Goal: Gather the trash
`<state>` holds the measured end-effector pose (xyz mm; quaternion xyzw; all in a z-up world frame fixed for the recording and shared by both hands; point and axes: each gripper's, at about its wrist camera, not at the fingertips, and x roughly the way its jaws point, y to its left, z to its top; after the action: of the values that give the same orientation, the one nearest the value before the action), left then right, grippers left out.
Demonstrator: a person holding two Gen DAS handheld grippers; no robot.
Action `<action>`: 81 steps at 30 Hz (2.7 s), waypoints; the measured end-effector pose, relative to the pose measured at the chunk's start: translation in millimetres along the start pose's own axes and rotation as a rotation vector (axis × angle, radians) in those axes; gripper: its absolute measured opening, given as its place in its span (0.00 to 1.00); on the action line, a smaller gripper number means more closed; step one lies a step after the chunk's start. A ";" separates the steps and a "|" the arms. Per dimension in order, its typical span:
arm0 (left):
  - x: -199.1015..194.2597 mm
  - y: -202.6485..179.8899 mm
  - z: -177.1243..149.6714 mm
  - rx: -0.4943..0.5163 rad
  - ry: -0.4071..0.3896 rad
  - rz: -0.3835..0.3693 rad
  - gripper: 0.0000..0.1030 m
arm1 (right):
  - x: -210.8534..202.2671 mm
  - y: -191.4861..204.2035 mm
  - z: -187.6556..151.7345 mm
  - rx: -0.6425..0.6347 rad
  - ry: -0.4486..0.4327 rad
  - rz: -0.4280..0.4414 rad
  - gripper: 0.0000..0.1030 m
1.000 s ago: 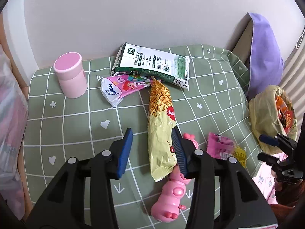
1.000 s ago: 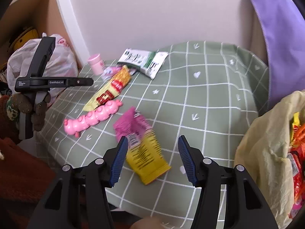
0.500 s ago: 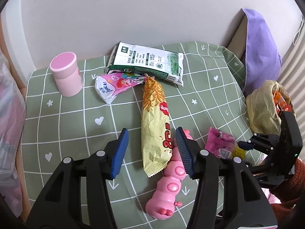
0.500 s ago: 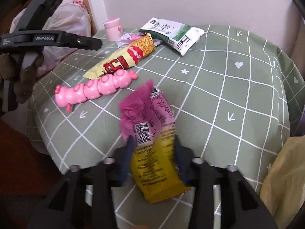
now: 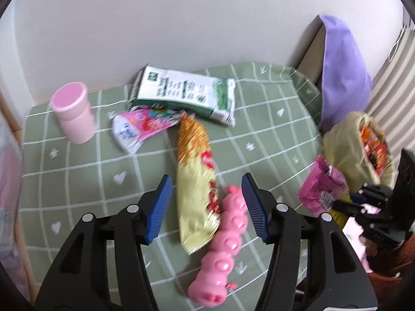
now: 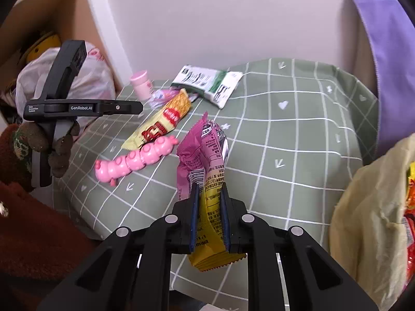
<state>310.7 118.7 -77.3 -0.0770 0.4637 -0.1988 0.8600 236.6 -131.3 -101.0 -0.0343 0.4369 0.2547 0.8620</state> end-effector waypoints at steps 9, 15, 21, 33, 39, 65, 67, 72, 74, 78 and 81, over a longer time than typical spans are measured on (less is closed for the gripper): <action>79.3 -0.4 55.3 0.048 0.180 0.071 0.52 | -29.8 -9.9 5.2 0.037 -0.063 -0.088 0.15; 79.8 -7.9 75.3 0.024 0.157 0.001 0.29 | -65.8 -25.4 2.8 0.100 -0.127 -0.168 0.15; 8.3 -91.4 111.1 0.169 -0.123 -0.160 0.29 | -119.6 -40.8 10.5 0.146 -0.247 -0.282 0.16; -31.3 -271.1 149.0 0.356 -0.319 -0.578 0.30 | -246.0 -86.3 -8.1 0.289 -0.440 -0.633 0.16; -4.7 -342.7 125.8 0.386 -0.287 -0.674 0.30 | -263.0 -104.2 -36.5 0.374 -0.436 -0.700 0.16; 115.6 -327.9 74.9 0.227 -0.114 -0.554 0.31 | -195.7 -149.3 -54.3 0.452 -0.290 -0.631 0.16; 112.5 -323.6 82.7 0.189 -0.105 -0.584 0.31 | -189.0 -150.8 -53.0 0.454 -0.283 -0.622 0.16; 89.5 -332.6 98.9 0.205 -0.158 -0.657 0.31 | -195.6 -153.0 -51.5 0.469 -0.301 -0.628 0.16; 85.7 -338.5 97.4 0.225 -0.164 -0.672 0.31 | -201.3 -152.3 -52.0 0.468 -0.306 -0.637 0.16; 90.9 -349.3 93.1 0.246 -0.138 -0.693 0.31 | -209.4 -149.4 -53.8 0.472 -0.313 -0.645 0.16; 95.0 -352.0 93.1 0.246 -0.127 -0.688 0.31 | -207.5 -153.0 -55.1 0.491 -0.307 -0.626 0.16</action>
<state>339.2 -245.5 13.3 -0.1368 0.3292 -0.5253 0.7726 166.4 -364.5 0.0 0.0795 0.3196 -0.1287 0.9354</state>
